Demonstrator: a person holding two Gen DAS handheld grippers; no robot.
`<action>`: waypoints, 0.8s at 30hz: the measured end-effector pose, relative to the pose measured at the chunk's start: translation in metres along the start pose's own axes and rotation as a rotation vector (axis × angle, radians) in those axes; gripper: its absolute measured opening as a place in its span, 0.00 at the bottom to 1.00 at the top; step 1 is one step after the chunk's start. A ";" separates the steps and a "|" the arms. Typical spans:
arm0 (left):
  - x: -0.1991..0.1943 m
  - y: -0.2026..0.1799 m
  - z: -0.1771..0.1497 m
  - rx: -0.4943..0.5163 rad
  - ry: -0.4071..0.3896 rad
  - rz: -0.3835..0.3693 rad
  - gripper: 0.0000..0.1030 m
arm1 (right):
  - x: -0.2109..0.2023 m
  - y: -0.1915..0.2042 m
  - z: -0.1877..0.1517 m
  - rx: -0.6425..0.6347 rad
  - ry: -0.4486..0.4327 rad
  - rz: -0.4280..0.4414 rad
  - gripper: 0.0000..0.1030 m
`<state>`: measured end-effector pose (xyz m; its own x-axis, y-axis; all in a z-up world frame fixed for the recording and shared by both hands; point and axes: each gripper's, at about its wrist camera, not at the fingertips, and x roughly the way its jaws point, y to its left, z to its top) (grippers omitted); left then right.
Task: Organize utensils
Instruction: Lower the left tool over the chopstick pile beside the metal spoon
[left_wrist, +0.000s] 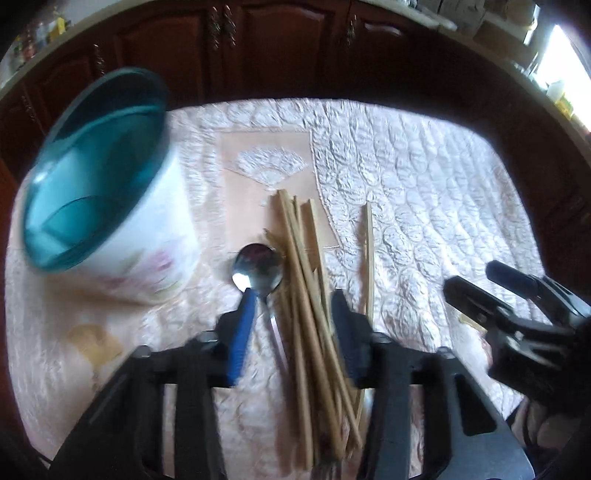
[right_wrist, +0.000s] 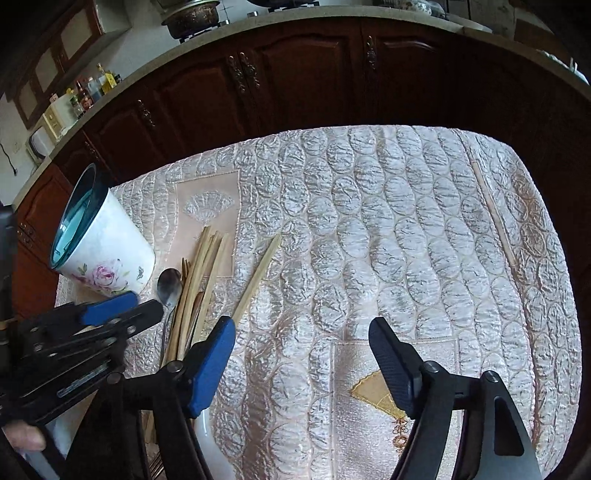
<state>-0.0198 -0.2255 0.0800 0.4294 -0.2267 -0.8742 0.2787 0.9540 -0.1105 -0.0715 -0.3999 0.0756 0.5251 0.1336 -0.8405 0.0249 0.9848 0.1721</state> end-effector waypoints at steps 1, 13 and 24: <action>0.008 -0.004 0.003 0.001 0.012 0.008 0.29 | 0.000 -0.002 0.000 0.010 0.001 0.012 0.70; 0.037 0.000 0.014 -0.031 0.069 -0.014 0.01 | 0.022 -0.007 0.014 0.028 0.027 0.103 0.50; 0.031 0.002 0.014 -0.044 0.077 -0.043 0.03 | 0.068 0.011 0.029 0.039 0.101 0.128 0.50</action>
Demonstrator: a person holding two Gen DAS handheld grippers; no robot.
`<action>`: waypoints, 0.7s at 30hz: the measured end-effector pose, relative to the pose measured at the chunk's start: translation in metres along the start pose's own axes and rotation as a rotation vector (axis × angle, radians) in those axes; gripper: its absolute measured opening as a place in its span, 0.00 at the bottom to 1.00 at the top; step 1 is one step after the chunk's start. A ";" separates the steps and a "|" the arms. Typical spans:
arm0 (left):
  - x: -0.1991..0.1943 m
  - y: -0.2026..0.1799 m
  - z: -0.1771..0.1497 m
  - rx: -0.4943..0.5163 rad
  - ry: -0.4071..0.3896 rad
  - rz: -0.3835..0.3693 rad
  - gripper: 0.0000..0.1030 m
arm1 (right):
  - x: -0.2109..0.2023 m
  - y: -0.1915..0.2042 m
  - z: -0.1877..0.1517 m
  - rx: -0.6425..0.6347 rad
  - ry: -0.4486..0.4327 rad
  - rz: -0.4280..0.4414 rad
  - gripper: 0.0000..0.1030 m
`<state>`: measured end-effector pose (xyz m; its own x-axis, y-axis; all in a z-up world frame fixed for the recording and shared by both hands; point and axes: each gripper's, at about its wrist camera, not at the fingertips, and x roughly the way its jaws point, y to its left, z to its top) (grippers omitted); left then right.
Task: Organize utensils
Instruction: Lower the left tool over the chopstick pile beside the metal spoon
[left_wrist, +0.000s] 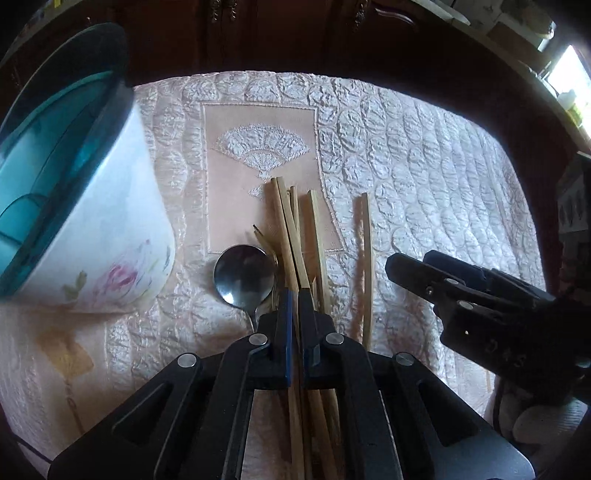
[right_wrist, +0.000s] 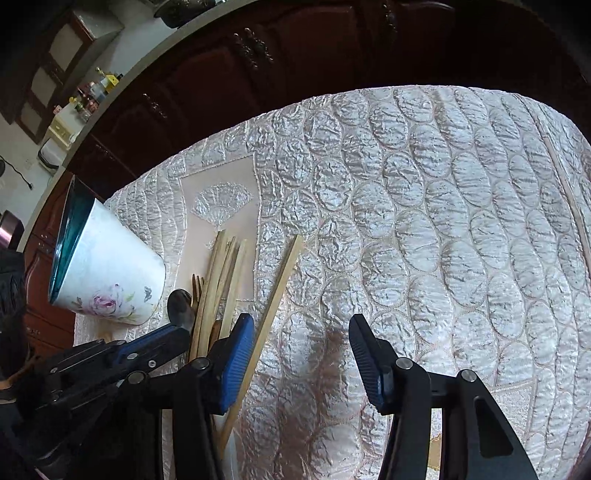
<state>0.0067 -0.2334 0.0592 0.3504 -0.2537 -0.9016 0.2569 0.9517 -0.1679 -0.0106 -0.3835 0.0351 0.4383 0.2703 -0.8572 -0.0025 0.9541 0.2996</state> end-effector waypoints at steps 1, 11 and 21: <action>0.004 -0.002 0.001 0.006 0.003 0.009 0.03 | 0.000 0.000 0.001 0.002 0.001 0.002 0.50; 0.016 -0.002 0.011 -0.037 0.002 -0.044 0.05 | 0.001 -0.011 0.007 0.021 0.016 0.014 0.50; 0.005 0.001 -0.003 -0.010 -0.001 -0.070 0.00 | 0.025 0.007 0.014 -0.001 0.050 0.075 0.25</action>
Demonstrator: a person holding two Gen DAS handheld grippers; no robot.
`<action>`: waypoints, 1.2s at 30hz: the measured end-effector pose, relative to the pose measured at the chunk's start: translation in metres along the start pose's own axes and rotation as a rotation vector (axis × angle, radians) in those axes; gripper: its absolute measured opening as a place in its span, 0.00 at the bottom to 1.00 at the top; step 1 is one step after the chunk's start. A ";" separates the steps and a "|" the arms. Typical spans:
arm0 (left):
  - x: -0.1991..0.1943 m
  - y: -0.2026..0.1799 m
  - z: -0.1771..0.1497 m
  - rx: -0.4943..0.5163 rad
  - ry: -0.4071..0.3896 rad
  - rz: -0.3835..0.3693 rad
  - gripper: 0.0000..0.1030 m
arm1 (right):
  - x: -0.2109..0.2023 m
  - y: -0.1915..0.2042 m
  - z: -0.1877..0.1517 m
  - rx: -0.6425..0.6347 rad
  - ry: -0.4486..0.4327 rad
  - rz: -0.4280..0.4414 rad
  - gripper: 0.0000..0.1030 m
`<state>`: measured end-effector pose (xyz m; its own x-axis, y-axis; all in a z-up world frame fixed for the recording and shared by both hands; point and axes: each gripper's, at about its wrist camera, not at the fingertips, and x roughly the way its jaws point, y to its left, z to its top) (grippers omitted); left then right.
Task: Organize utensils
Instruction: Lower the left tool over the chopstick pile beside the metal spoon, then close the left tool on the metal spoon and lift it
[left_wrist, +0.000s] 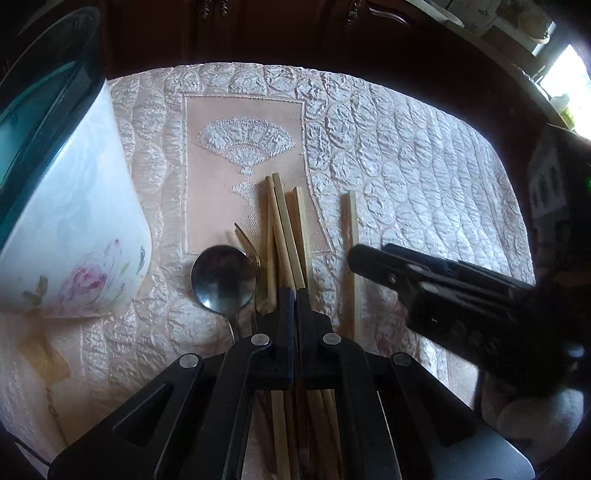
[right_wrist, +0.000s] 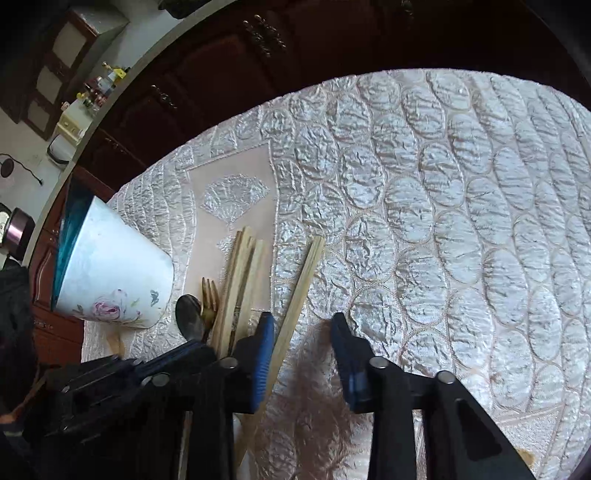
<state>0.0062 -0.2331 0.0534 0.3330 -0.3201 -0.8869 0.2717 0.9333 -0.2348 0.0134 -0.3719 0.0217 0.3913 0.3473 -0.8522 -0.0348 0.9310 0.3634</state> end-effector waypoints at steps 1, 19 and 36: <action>-0.002 0.001 -0.002 0.001 -0.002 -0.002 0.00 | 0.002 0.000 0.000 0.002 -0.001 -0.002 0.22; -0.013 0.009 -0.021 0.001 0.017 0.003 0.13 | -0.015 -0.018 -0.014 -0.034 -0.020 -0.107 0.15; -0.019 0.019 -0.029 0.010 0.023 -0.023 0.00 | -0.021 -0.008 -0.016 -0.056 -0.015 0.016 0.12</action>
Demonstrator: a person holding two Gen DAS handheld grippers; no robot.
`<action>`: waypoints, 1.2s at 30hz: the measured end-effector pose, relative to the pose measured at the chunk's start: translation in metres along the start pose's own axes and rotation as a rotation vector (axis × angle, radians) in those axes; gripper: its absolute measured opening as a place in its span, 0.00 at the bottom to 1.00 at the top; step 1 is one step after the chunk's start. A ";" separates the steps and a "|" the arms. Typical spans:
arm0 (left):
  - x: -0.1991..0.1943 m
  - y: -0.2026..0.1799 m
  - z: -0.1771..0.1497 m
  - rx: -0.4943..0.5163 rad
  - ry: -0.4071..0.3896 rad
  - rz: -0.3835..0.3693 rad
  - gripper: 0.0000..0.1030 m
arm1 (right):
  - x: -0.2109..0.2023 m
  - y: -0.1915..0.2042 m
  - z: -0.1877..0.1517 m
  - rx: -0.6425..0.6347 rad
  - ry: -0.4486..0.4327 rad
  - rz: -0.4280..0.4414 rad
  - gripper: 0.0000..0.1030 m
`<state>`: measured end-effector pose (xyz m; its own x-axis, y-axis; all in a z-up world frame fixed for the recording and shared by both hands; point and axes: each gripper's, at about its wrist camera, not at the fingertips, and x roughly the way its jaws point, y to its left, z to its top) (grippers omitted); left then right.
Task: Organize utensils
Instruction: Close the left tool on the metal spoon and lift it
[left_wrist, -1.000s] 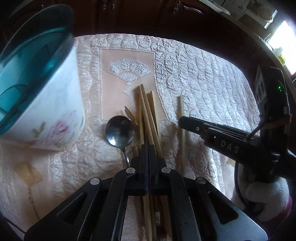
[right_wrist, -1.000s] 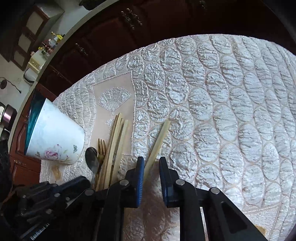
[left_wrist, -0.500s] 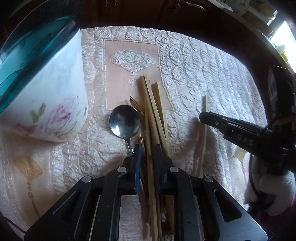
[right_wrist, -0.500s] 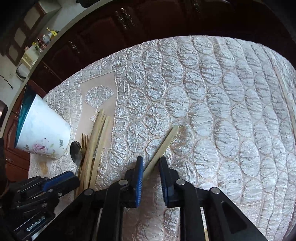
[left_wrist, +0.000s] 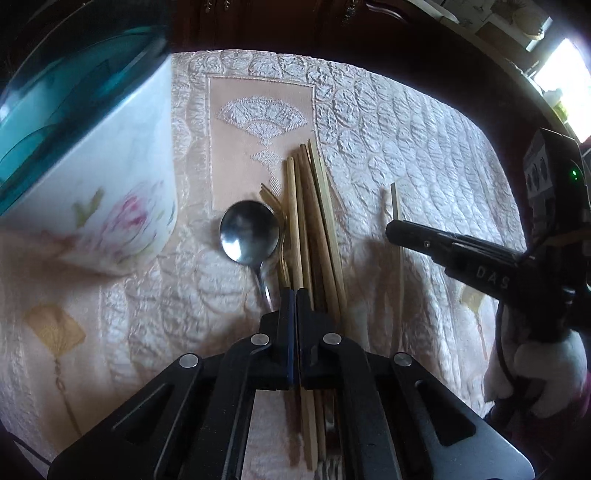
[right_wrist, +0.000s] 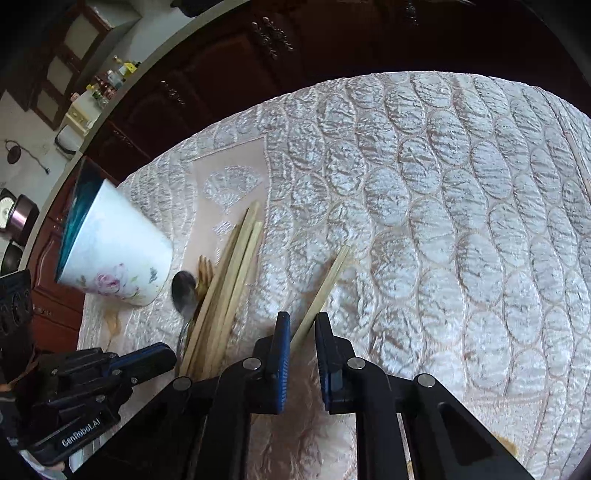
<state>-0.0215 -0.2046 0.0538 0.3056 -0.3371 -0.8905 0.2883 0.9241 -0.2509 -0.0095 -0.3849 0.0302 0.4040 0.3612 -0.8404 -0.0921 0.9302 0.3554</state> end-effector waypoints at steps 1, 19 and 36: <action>-0.003 0.002 -0.002 -0.002 0.000 -0.005 0.00 | -0.002 0.002 -0.004 -0.010 0.004 -0.004 0.12; 0.014 0.018 0.006 -0.058 -0.035 0.092 0.10 | -0.005 -0.004 -0.049 -0.052 0.030 -0.056 0.11; 0.030 0.017 0.031 -0.099 -0.129 0.104 0.30 | 0.004 -0.027 -0.013 0.025 0.024 0.047 0.12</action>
<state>0.0204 -0.2046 0.0350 0.4448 -0.2532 -0.8591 0.1604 0.9662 -0.2018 -0.0169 -0.4071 0.0120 0.3779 0.4059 -0.8322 -0.0872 0.9104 0.4044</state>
